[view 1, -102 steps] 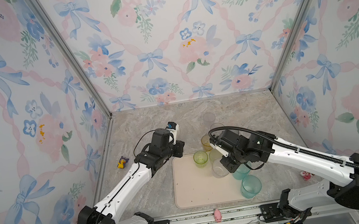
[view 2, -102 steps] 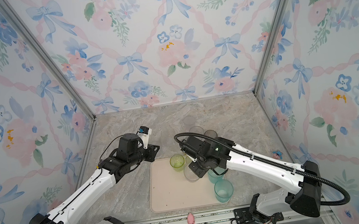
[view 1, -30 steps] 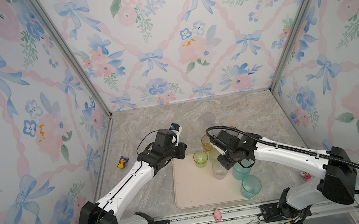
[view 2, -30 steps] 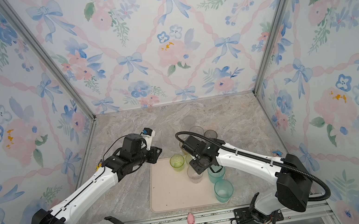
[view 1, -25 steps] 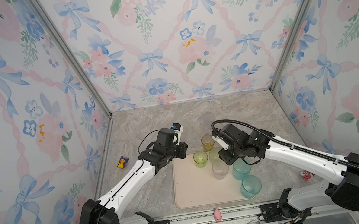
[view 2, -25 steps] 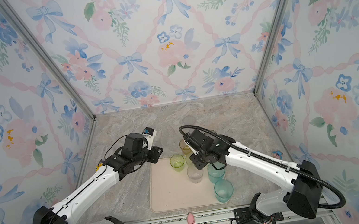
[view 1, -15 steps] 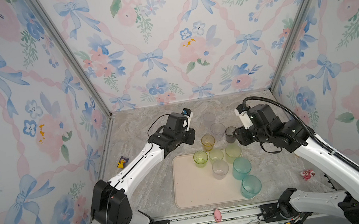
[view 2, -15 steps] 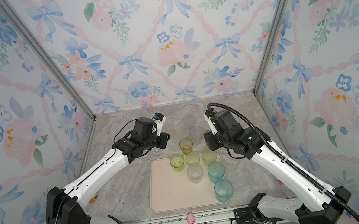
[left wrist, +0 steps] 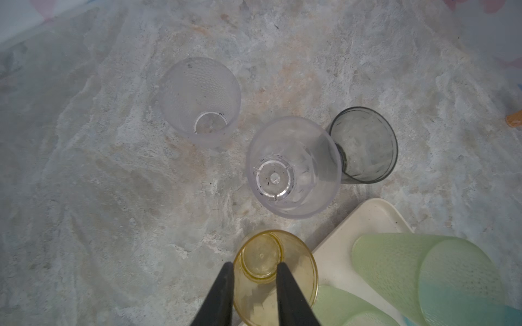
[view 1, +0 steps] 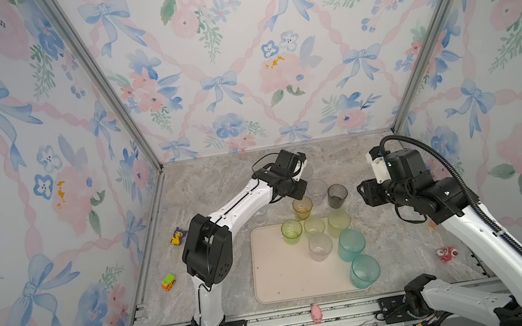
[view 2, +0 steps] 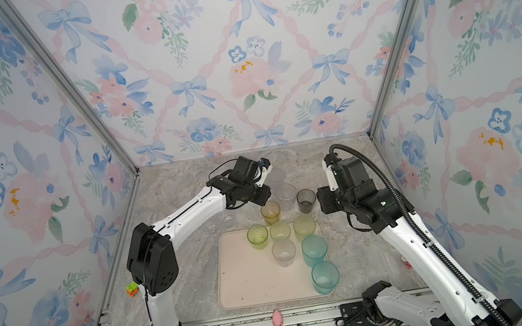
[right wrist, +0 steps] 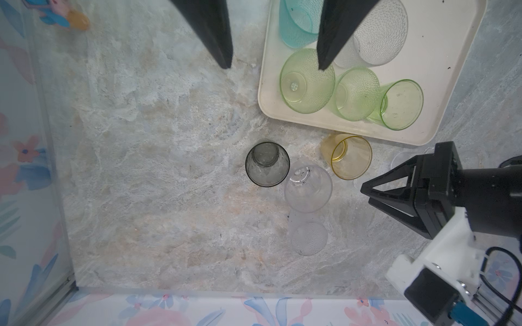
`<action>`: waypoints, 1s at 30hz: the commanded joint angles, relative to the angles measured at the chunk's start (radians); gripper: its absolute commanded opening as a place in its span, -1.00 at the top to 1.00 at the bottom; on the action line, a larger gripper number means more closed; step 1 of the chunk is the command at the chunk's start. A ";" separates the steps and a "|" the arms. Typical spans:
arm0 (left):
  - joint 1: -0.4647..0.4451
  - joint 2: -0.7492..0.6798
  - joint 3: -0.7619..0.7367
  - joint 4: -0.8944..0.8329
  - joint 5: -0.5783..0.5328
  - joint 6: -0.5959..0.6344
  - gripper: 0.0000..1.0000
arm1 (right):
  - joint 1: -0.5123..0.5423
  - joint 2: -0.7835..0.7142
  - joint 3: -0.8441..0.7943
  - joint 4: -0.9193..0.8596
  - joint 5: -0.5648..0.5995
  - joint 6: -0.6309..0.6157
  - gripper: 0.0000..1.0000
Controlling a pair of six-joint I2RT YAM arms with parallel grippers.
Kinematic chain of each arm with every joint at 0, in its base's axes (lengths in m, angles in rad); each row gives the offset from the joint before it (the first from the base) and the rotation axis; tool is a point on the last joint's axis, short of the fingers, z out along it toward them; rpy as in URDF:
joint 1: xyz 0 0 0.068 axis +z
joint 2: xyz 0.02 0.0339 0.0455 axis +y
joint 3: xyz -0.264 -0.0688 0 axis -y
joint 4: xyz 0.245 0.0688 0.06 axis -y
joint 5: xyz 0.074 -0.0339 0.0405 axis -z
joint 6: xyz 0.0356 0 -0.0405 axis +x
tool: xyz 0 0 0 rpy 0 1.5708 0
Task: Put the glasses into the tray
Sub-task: 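Raise the right gripper away from the tray while the left gripper moves toward the cluster, then lower the left gripper over the clear faceted cup beside the grey cup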
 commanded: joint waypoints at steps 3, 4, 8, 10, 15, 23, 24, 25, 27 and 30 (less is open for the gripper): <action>-0.005 0.056 0.079 -0.047 0.030 0.022 0.38 | -0.046 -0.023 -0.031 0.014 -0.051 -0.015 -0.04; -0.005 0.062 0.090 -0.047 0.034 0.022 0.38 | -0.053 -0.023 -0.034 0.016 -0.060 -0.017 -0.04; -0.007 0.119 0.150 -0.054 0.043 0.027 0.38 | -0.074 -0.021 -0.049 0.032 -0.082 -0.019 -0.04; -0.007 0.149 0.181 -0.063 0.043 0.030 0.39 | -0.083 -0.022 -0.055 0.034 -0.089 -0.022 -0.04; -0.008 0.218 0.261 -0.098 0.030 0.040 0.41 | -0.116 -0.022 -0.065 0.037 -0.114 -0.032 -0.04; -0.014 0.294 0.369 -0.155 0.001 0.053 0.42 | -0.171 -0.023 -0.077 0.052 -0.163 -0.046 -0.03; -0.015 0.299 0.378 -0.158 -0.002 0.055 0.42 | -0.177 -0.022 -0.079 0.054 -0.167 -0.047 -0.03; -0.016 0.308 0.388 -0.167 -0.005 0.057 0.42 | -0.183 -0.022 -0.081 0.057 -0.174 -0.047 -0.03; -0.017 0.323 0.408 -0.182 -0.013 0.061 0.42 | -0.193 -0.025 -0.088 0.065 -0.184 -0.049 -0.03; -0.018 0.344 0.436 -0.206 -0.028 0.066 0.42 | -0.206 -0.027 -0.099 0.074 -0.202 -0.051 -0.03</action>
